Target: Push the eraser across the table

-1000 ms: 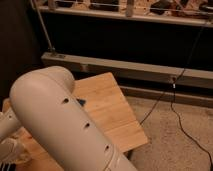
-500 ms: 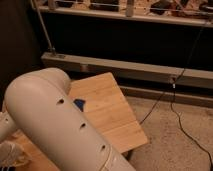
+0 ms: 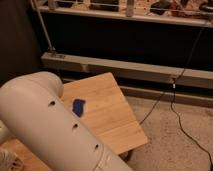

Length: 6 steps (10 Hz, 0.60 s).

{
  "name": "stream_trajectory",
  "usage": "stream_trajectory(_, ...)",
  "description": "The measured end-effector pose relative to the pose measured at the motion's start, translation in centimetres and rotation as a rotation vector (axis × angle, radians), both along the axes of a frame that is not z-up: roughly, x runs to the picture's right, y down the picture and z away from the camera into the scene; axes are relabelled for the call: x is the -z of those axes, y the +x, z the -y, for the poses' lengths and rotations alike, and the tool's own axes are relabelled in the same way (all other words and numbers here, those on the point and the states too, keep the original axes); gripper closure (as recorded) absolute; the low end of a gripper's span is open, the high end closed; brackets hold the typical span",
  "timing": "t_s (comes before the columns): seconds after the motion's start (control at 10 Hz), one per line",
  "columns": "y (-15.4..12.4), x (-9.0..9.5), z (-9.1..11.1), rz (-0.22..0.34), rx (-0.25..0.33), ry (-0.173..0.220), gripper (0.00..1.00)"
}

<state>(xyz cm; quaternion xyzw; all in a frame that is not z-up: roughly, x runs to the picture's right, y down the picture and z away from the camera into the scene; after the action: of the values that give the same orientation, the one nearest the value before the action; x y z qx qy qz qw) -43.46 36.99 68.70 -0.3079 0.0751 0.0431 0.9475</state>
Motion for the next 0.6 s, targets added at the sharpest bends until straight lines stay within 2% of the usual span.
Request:
stream_trajectory(0.3,-2.1,0.9,-2.5,0.088,0.072,-0.007,1.0)
stream_trajectory(0.4,-4.0,2.0,-3.7,0.173,0.076,-0.029,1.0)
stream_trajectory(0.5,-5.1,2.9,-4.3,0.222,0.069,-0.052,1.0)
stream_trajectory(0.6,-6.9,5.0,-5.0,0.315,0.044,-0.106,1.0)
